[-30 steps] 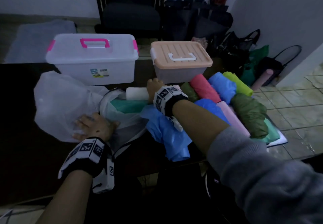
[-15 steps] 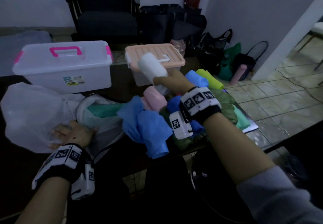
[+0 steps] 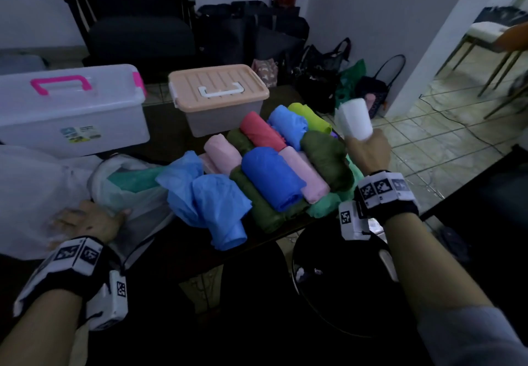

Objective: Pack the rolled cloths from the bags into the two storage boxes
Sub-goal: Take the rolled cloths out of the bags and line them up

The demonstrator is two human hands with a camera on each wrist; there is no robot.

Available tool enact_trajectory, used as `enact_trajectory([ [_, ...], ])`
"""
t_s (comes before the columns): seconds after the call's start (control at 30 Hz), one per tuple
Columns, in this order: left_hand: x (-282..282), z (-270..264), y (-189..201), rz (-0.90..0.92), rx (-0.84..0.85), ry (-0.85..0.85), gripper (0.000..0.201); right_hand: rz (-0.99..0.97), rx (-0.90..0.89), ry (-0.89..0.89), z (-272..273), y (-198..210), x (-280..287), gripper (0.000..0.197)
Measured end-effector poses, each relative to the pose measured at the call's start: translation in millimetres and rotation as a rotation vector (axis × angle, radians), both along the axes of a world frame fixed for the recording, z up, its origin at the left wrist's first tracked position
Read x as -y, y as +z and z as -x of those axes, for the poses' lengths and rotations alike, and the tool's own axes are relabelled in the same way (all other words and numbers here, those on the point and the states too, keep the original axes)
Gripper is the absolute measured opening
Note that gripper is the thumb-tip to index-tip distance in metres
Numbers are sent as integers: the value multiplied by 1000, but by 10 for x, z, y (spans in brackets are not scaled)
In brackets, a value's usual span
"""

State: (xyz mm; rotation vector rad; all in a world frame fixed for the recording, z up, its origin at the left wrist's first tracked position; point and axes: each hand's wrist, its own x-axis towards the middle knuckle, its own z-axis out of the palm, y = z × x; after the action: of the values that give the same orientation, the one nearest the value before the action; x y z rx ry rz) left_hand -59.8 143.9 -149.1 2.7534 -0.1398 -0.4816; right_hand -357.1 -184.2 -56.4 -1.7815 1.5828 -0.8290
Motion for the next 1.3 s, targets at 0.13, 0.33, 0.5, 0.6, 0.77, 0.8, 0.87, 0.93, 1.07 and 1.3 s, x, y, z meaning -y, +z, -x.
enact_trajectory([
  [0.13,4,26,32,14,0,-1,87,-67,-187,-1,162,-165,166,60],
  [0.33,22,71,67,6,-2,15,87,-114,-410,311,127,-222,260,51],
  [0.5,30,66,58,4,-5,14,87,-225,-335,369,48,-114,301,57],
  [0.6,31,65,49,3,-1,34,85,-206,-466,343,-14,-183,232,92],
  [0.77,39,52,18,5,1,37,85,-115,-620,256,-104,-291,2,99],
  [0.8,44,52,16,11,3,40,85,-110,-623,249,-107,-296,-6,99],
  [0.87,45,49,10,15,3,39,85,-117,-650,251,-109,-286,10,100],
  [0.93,43,43,-1,24,-2,40,86,-153,-647,262,-100,-241,58,107],
  [1.07,37,35,-17,32,-4,48,90,-212,-428,268,-44,-170,191,112],
  [1.3,24,69,37,25,-52,28,89,-152,-265,235,-98,-108,347,102],
])
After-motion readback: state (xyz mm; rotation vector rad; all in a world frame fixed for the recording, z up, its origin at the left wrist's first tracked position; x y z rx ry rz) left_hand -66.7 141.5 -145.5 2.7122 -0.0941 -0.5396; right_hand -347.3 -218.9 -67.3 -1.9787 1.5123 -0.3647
